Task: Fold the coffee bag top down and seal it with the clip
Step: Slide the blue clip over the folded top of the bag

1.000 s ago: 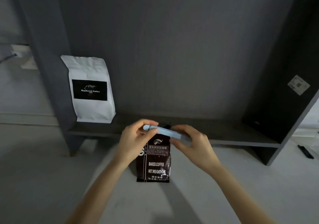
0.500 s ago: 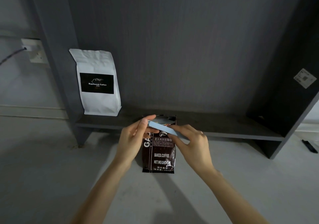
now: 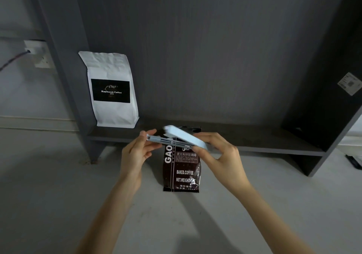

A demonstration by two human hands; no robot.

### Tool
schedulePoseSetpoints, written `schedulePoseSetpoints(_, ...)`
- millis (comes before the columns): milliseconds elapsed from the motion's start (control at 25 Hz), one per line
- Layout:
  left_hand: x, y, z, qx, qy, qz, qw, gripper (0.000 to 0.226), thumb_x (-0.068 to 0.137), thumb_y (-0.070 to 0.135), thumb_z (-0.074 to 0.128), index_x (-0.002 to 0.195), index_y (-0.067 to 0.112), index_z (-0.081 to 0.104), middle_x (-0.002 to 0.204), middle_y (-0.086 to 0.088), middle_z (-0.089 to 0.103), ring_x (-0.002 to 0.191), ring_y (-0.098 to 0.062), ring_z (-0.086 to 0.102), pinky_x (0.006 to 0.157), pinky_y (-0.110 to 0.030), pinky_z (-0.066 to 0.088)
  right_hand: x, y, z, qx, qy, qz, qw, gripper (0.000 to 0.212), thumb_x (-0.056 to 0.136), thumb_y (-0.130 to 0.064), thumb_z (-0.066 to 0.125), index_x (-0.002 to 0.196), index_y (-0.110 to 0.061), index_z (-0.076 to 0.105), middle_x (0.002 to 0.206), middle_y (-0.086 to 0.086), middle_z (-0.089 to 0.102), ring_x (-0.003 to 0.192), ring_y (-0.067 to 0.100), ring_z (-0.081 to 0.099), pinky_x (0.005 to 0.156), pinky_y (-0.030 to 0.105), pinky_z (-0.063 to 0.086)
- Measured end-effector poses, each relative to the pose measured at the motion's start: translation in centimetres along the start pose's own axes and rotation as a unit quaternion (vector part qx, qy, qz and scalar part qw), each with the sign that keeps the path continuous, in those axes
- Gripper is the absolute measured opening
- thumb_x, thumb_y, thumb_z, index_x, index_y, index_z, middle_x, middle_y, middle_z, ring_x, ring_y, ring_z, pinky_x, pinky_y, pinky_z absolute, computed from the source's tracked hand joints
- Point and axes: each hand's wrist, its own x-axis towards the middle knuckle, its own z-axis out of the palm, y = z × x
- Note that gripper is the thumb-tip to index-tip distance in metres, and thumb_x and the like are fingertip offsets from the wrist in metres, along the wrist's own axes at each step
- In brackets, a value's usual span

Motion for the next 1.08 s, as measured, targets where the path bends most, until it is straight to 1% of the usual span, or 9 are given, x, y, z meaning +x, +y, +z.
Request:
schedulePoseSetpoints(120, 0.4, 0.4, 0.1, -0.009, 0.008, 0.006, 1.0, 0.026, 0.091, 0.028, 0.039, 0.09, 0.024, 0.065, 0.059, 0.016, 0.072, 0.061, 0.002, 0.066, 0.079, -0.027, 0.041, -0.5, 0.4, -0.4, 0.041, -0.069, 0.042, 0.996, 0.018, 0.081, -0.017, 0.062, 0.094, -0.028, 0.065, 0.103, -0.004, 0.063, 0.088, 0.006, 0.06, 0.071, 0.007, 0.047)
schedulePoseSetpoints(200, 0.6, 0.4, 0.2, -0.003, 0.003, 0.01, 1.0, 0.027, 0.092, 0.029, 0.038, 0.092, 0.024, 0.064, 0.059, 0.015, 0.072, 0.061, 0.002, 0.066, 0.077, -0.024, 0.041, -0.7, 0.4, -0.7, 0.084, -0.094, 0.076, 0.989, 0.025, 0.082, -0.016, 0.059, 0.09, -0.039, 0.06, 0.099, 0.004, 0.064, 0.079, 0.018, 0.063, 0.073, 0.026, 0.056)
schedulePoseSetpoints(280, 0.7, 0.3, 0.2, -0.003, -0.003, 0.007, 1.0, 0.027, 0.092, 0.03, 0.037, 0.088, 0.027, 0.063, 0.06, 0.016, 0.072, 0.062, 0.003, 0.066, 0.076, -0.022, 0.043, -0.8, 0.7, -1.1, 0.106, -0.112, 0.094, 0.984, 0.022, 0.084, -0.018, 0.055, 0.095, -0.037, 0.059, 0.098, 0.009, 0.066, 0.078, 0.019, 0.065, 0.076, 0.037, 0.056)
schedulePoseSetpoints(480, 1.3, 0.2, 0.1, 0.024, -0.026, -0.001, 0.999, 0.027, 0.092, 0.032, 0.038, 0.096, 0.026, 0.063, 0.079, 0.01, 0.069, 0.073, -0.005, 0.063, 0.075, -0.023, 0.045, -1.0, 1.5, -1.4, 0.126, -0.161, 0.126, 0.971, 0.019, 0.089, -0.014, 0.047, 0.098, -0.028, 0.058, 0.085, -0.006, 0.07, 0.083, 0.004, 0.065, 0.082, 0.02, 0.051)
schedulePoseSetpoints(560, 1.5, 0.5, 0.3, 0.054, -0.043, 0.004, 0.998, 0.024, 0.091, 0.034, 0.039, 0.09, 0.029, 0.062, 0.086, 0.005, 0.067, 0.076, -0.005, 0.064, 0.078, -0.024, 0.047, -1.0, 1.8, -1.2, 0.13, -0.17, 0.139, 0.967, 0.019, 0.089, -0.014, 0.046, 0.093, -0.027, 0.058, 0.084, -0.007, 0.07, 0.085, 0.006, 0.064, 0.084, 0.021, 0.05)
schedulePoseSetpoints(720, 2.6, 1.4, 0.6, 0.086, -0.082, -0.018, 0.993, 0.035, 0.093, 0.039, 0.028, 0.091, 0.029, 0.061, 0.093, 0.004, 0.066, 0.089, -0.009, 0.062, 0.083, -0.027, 0.044, 0.1, 2.2, -1.5, 0.153, -0.132, 0.153, 0.967, 0.02, 0.089, -0.014, 0.045, 0.095, -0.027, 0.059, 0.089, -0.004, 0.069, 0.089, 0.005, 0.066, 0.087, 0.018, 0.051)
schedulePoseSetpoints(800, 4.1, 1.6, 0.8, 0.096, -0.068, -0.017, 0.993, 0.041, 0.094, 0.037, 0.024, 0.105, 0.021, 0.06, 0.102, 0.002, 0.065, 0.096, -0.011, 0.059, 0.084, -0.029, 0.043, 1.1, 2.4, -2.0, 0.158, -0.101, 0.154, 0.97, 0.019, 0.089, -0.011, 0.045, 0.095, -0.024, 0.058, 0.088, -0.003, 0.068, 0.086, 0.001, 0.066, 0.081, 0.014, 0.052)
schedulePoseSetpoints(920, 6.7, 1.4, 1.2, 0.174, -0.031, -0.015, 0.984, 0.037, 0.094, 0.028, 0.03, 0.119, 0.013, 0.053, 0.123, -0.005, 0.058, 0.105, -0.014, 0.053, 0.09, -0.03, 0.04, 2.3, 3.2, -2.9, 0.14, -0.05, 0.162, 0.975, 0.019, 0.089, -0.01, 0.046, 0.092, -0.023, 0.058, 0.085, -0.004, 0.066, 0.081, 0.003, 0.065, 0.076, 0.013, 0.053)
schedulePoseSetpoints(1080, 9.0, -0.4, 2.3, 0.266, -0.07, -0.059, 0.96, 0.042, 0.093, 0.032, 0.035, 0.127, 0.01, 0.045, 0.135, -0.01, 0.05, 0.119, -0.019, 0.048, 0.106, -0.038, 0.036, 2.9, 4.7, -3.4, 0.128, -0.012, 0.186, 0.974, 0.017, 0.089, -0.01, 0.046, 0.093, -0.02, 0.059, 0.084, -0.006, 0.066, 0.083, 0.007, 0.065, 0.078, 0.015, 0.052)
